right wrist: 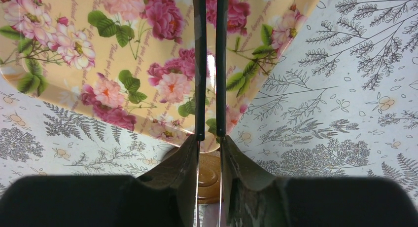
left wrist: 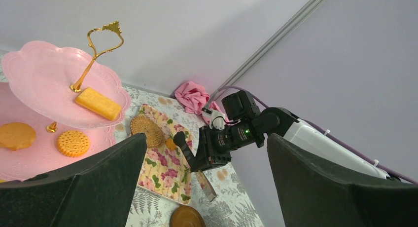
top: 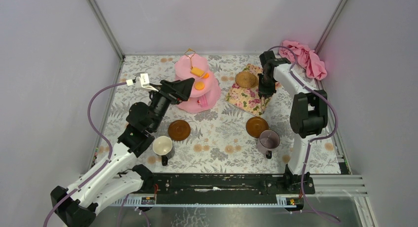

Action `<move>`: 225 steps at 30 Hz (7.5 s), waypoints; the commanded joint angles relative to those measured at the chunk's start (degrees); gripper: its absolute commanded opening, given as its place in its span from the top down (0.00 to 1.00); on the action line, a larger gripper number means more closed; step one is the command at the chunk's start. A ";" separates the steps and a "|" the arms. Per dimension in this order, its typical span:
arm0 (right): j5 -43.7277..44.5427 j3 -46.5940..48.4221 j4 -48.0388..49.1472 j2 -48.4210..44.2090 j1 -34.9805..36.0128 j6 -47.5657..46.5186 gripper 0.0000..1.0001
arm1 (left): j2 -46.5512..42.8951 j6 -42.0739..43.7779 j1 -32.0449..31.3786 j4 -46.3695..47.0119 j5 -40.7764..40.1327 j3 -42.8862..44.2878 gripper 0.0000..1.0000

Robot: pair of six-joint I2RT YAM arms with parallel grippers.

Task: Serve the afternoon tea
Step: Pick up the desert from the tray, then place the desert on the desert table.

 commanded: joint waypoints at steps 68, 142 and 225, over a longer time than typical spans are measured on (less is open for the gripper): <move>-2.02 6.17 -2.81 6.31 -2.99 -0.87 0.57 | 1.81 -0.99 1.63 2.18 1.52 1.31 0.00; -1.42 12.41 -6.39 5.72 -3.15 -1.08 0.94 | 2.28 -2.85 4.67 2.75 3.93 1.12 0.00; 5.49 41.26 -15.62 1.00 39.07 13.84 1.00 | -1.05 0.39 10.16 -9.58 -0.57 4.74 0.00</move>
